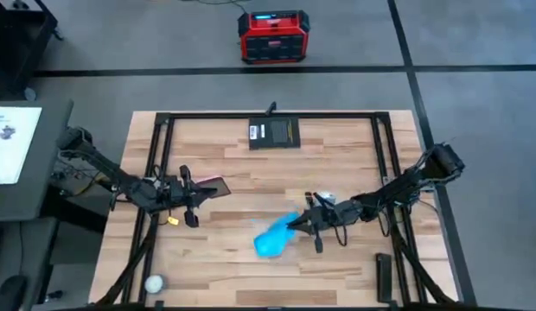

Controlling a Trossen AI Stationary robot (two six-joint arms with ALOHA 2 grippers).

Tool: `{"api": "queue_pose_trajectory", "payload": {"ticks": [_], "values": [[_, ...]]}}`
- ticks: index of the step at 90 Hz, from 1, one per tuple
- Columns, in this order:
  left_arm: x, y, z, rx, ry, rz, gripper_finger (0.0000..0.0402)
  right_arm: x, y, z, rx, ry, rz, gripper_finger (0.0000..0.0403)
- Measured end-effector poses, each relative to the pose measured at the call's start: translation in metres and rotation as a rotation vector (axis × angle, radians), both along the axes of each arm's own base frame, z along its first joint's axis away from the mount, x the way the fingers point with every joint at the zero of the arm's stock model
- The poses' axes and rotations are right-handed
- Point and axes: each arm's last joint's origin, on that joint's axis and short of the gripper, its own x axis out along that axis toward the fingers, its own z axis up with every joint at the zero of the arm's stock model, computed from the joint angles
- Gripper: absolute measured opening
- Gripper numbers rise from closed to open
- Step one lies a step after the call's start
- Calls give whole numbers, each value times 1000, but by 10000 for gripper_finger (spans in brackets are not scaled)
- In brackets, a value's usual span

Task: Apply microfiber cloth
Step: Wipe the front of the cellphone with the microfiber cloth

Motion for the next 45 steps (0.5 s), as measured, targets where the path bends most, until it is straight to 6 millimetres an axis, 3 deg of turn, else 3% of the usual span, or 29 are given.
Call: {"api": "queue_pose_trajectory", "payload": {"ticks": [14, 45], "values": [[0, 0, 0, -3, -1, 0, 6, 6, 15, -12, 21, 41, 35, 0], [0, -1, -1, -5, 4, -7, 6, -5, 42, -45, 69, 159, 46, 0]]}}
